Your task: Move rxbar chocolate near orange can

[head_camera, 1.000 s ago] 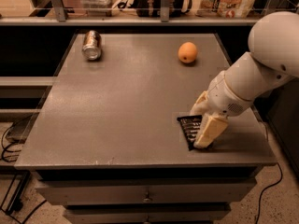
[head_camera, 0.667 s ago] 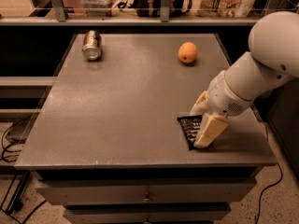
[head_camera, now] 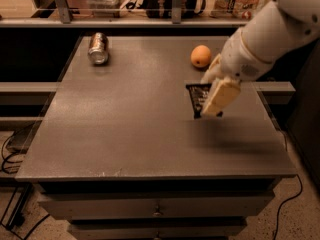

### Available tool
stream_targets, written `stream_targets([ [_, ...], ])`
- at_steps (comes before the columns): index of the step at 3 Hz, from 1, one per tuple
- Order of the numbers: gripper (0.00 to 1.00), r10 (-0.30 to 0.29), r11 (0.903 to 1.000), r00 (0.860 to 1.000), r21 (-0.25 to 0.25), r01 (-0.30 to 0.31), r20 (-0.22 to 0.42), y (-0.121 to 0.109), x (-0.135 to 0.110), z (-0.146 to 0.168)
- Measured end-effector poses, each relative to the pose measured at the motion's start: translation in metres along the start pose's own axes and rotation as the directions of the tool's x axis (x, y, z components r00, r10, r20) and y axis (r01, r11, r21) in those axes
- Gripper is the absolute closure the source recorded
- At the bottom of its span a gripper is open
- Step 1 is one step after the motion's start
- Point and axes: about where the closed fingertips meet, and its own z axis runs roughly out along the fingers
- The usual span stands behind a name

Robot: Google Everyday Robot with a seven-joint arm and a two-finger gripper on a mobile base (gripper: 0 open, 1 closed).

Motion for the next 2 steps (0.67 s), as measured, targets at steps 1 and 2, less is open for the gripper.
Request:
stream_targets([
  [1, 1.00, 0.068, 0.9959, 0.994, 0.053, -0.073, 0.083, -0.0369, -0.0359, -0.0252],
  [2, 1.00, 0.068, 0.9950, 0.994, 0.067, -0.074, 0.091, -0.0396, -0.0403, -0.0318],
])
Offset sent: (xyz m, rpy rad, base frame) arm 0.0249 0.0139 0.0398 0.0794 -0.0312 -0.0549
